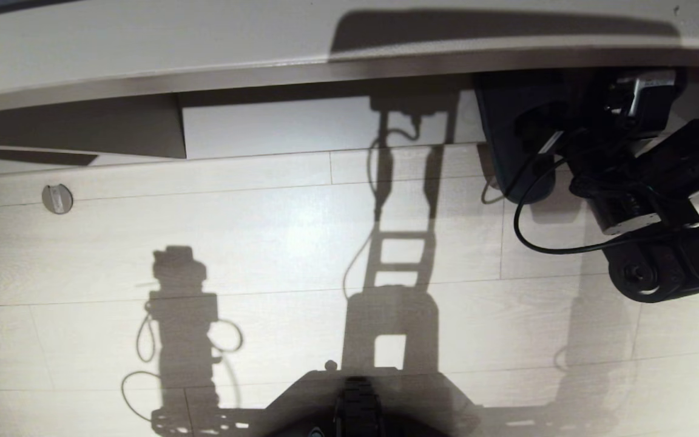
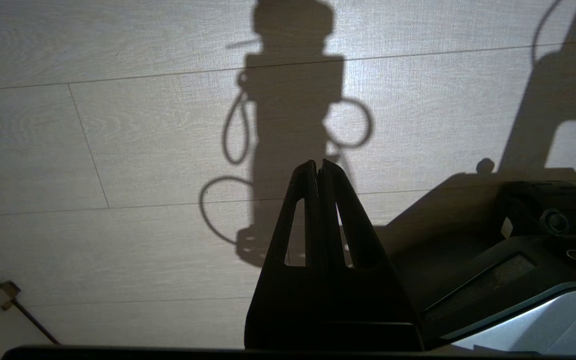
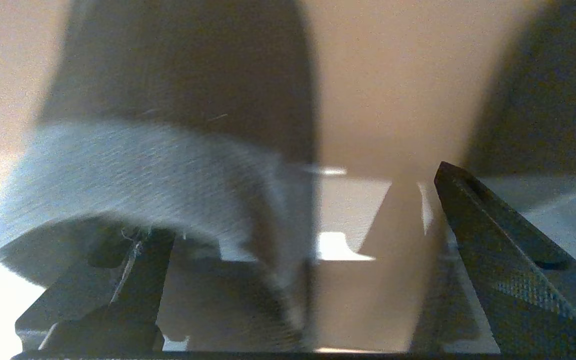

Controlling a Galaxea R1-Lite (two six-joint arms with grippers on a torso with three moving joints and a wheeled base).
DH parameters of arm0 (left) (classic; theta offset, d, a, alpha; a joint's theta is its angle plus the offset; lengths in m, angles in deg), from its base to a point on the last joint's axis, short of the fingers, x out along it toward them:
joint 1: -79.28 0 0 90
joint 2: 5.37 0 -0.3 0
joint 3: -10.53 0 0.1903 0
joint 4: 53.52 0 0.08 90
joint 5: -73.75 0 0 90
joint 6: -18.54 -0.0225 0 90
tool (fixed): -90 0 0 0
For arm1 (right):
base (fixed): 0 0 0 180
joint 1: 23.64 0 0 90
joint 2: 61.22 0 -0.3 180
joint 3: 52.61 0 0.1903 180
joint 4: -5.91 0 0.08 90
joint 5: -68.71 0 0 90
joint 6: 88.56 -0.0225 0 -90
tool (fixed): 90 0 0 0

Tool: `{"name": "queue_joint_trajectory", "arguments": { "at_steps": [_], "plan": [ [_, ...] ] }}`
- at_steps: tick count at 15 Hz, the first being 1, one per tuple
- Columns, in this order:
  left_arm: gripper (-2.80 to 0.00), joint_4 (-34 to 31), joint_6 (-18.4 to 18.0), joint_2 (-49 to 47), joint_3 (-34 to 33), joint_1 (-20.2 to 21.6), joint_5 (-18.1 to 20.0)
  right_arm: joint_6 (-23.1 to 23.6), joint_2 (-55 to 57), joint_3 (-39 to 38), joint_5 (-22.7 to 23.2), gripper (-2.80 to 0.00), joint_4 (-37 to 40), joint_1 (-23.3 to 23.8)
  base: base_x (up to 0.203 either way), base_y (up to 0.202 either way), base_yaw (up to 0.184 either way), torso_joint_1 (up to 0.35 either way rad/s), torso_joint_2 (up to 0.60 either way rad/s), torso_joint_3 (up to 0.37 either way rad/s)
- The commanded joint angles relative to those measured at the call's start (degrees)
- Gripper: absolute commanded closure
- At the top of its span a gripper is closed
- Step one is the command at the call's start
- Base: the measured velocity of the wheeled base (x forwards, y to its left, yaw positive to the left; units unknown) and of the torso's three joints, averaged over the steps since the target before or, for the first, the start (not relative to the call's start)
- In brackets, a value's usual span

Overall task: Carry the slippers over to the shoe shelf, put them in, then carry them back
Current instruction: Pick up the slippers in the shoe cabinet

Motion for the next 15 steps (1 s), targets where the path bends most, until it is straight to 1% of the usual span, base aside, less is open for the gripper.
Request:
{"name": "queue_joint_trajectory", "arguments": {
  "at_steps": [1,9,15],
  "plan": [
    [0.00,0.02,0.04,0.00,0.00,0.00,-0.01,0.06,-0.10,0.35,-2.13,-2.80,-0.58,0.03,0.000,0.000,0.000,0.000,0.00,0.000],
    [0.00,0.02,0.04,-0.01,0.00,0.00,-0.01,0.15,-1.46,0.45,-4.26,-2.80,-0.85,1.11,0.000,0.000,0.000,0.000,0.00,0.000],
    [0.00,0.02,0.04,0.00,0.00,0.00,-0.01,0.15,-1.99,0.10,-4.26,-2.80,-0.68,2.07,0.000,0.000,0.000,0.000,0.00,0.000]
  ]
}}
